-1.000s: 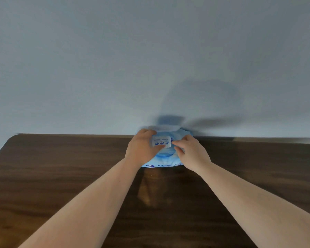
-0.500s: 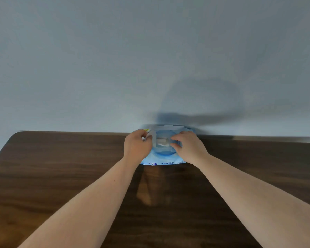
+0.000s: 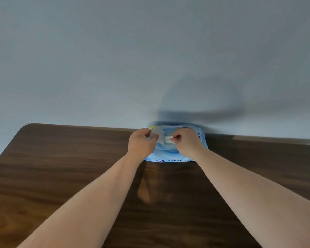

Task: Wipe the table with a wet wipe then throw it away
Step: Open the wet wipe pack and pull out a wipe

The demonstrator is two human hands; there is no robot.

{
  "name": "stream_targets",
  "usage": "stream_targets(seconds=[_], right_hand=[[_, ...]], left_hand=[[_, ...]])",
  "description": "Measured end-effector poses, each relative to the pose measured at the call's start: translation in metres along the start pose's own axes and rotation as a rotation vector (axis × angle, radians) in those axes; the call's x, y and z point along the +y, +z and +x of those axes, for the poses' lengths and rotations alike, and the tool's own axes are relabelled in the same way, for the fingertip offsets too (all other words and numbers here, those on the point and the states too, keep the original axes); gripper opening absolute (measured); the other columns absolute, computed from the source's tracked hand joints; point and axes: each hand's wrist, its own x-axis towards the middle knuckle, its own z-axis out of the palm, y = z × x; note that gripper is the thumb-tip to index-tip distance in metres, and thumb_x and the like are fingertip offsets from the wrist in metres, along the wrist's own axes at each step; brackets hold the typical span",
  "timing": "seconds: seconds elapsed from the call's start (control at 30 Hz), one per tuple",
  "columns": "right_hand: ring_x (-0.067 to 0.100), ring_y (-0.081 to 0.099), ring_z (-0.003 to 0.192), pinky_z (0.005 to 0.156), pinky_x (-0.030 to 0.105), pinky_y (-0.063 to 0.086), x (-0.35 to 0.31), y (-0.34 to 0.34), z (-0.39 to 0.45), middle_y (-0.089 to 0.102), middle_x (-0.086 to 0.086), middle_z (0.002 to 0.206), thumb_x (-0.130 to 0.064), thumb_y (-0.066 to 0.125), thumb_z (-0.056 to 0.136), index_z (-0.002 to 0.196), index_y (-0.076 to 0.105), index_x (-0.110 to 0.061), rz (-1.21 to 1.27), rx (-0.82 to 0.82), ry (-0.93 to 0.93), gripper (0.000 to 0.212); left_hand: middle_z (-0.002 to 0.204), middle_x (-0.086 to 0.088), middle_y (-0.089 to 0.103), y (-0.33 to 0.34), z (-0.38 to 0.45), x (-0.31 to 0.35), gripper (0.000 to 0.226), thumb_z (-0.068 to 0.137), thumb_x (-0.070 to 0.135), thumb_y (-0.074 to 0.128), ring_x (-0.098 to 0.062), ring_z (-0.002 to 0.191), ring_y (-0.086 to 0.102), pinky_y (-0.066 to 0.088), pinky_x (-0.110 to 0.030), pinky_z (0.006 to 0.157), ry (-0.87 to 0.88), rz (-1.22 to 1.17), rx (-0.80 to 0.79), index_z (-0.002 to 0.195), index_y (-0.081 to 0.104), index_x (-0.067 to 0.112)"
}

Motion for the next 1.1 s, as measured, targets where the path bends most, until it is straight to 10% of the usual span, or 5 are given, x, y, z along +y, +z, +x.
stream_targets(seconds=[0.27, 0.57, 0.8, 1.1], right_hand=[[0.022, 0.058, 0.087, 0.082, 0.040, 0.053, -0.026, -0.046, -0.020, 0.062, 0.007, 0.089, -0.005, 0.056, 0.085, 0.075, 0.061, -0.014, 0.805, 0.053, 0.283, 0.014], [0.016, 0.050, 0.062, 0.054, 0.027, 0.047, -0.077, -0.041, -0.030, 0.049, 0.003, 0.067, -0.009, 0.057, 0.086, 0.067, 0.051, -0.016, 0.790, -0.054, 0.199, 0.021], [0.025, 0.066, 0.082, 0.068, 0.032, 0.058, -0.104, -0.012, -0.042, 0.066, 0.016, 0.092, -0.014, 0.065, 0.088, 0.088, 0.063, -0.007, 0.858, -0.109, 0.176, 0.008], [0.028, 0.072, 0.085, 0.078, 0.032, 0.059, -0.136, 0.020, -0.056, 0.071, 0.014, 0.087, -0.003, 0.059, 0.088, 0.086, 0.063, -0.002, 0.858, -0.336, 0.126, 0.005]], left_hand=[[0.099, -0.003, 0.064, -0.018, -0.003, -0.005, 0.026, 0.085, 0.024, 0.066, -0.019, 0.094, 0.060, 0.048, -0.031, 0.089, -0.065, -0.008, -0.079, 0.108, 0.060, 0.014], [0.118, -0.013, 0.064, -0.065, -0.029, 0.002, 0.034, 0.089, 0.014, 0.063, -0.026, 0.107, 0.064, 0.050, -0.042, 0.098, -0.244, -0.665, -0.416, 0.122, 0.057, 0.011], [0.082, -0.003, 0.062, -0.094, -0.048, -0.023, 0.031, 0.077, 0.028, 0.077, -0.015, 0.076, 0.060, 0.053, -0.026, 0.072, -0.119, -0.298, 0.127, 0.097, 0.056, 0.015], [0.099, -0.006, 0.073, -0.116, -0.064, -0.051, 0.022, 0.086, 0.027, 0.066, -0.018, 0.092, 0.070, 0.057, -0.037, 0.086, -0.231, -0.616, -0.041, 0.101, 0.070, 0.012]])
